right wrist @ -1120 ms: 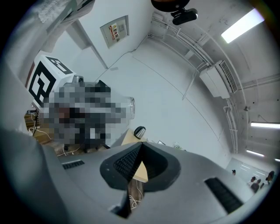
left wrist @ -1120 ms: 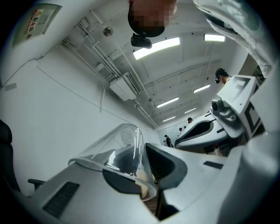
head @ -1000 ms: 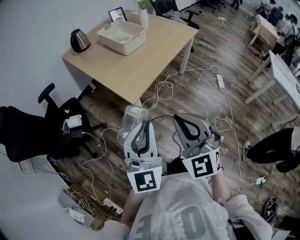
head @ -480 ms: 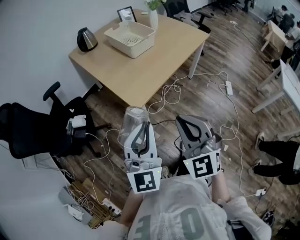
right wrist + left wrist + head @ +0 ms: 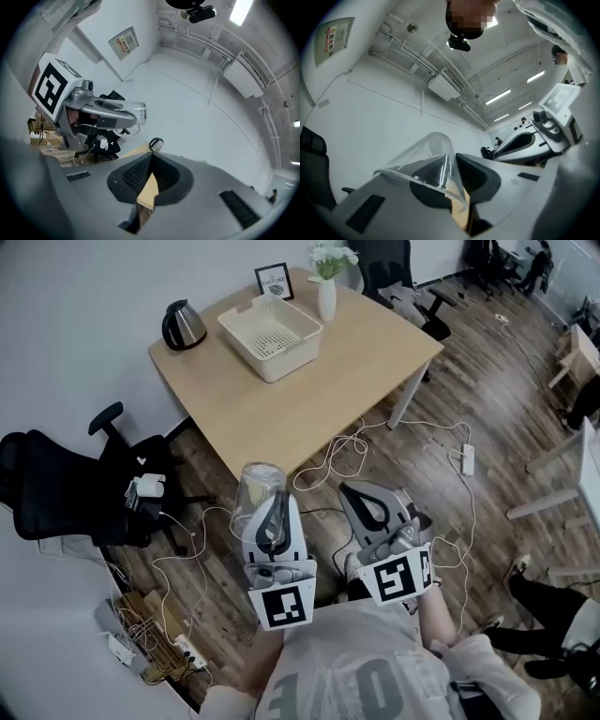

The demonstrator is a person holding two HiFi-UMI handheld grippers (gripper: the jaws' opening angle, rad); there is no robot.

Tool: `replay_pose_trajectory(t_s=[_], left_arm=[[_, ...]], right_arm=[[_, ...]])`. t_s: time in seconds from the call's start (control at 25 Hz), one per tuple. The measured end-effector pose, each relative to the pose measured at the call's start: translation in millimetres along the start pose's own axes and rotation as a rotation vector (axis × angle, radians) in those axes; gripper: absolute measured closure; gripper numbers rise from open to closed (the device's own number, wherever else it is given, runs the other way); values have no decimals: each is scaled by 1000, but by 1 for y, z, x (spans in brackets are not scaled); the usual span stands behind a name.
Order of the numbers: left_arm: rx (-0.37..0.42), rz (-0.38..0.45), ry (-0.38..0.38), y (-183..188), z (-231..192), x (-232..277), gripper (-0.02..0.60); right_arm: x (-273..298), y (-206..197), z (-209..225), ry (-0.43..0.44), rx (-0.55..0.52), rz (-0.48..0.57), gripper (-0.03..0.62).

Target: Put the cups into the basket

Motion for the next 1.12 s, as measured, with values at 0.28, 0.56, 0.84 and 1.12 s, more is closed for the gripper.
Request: replay_pose_trajectory(t_s=[0.28, 0.56, 0.84, 1.12], left_arm=[[4, 8, 112, -5, 31, 50, 537], [25, 18, 156, -6, 67, 77, 537], [51, 7, 133, -9, 87, 100, 538], [37, 2, 120, -21, 67, 132, 538]], right_arm=[[14, -44, 50, 65, -36, 67, 595], [3, -77, 82, 83, -26, 120, 595], [5, -101, 103, 74, -5, 127, 595], [36, -109, 108, 80, -6, 120, 595]])
Point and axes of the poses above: the fingertips, and each gripper's own axes: x forward along the fingers, z to its right, y out of its top, the point moved 5 cm from there along -x, backward along the fingers, and after that the axes turned 7 degrees about -x, right-handed, at the moved point
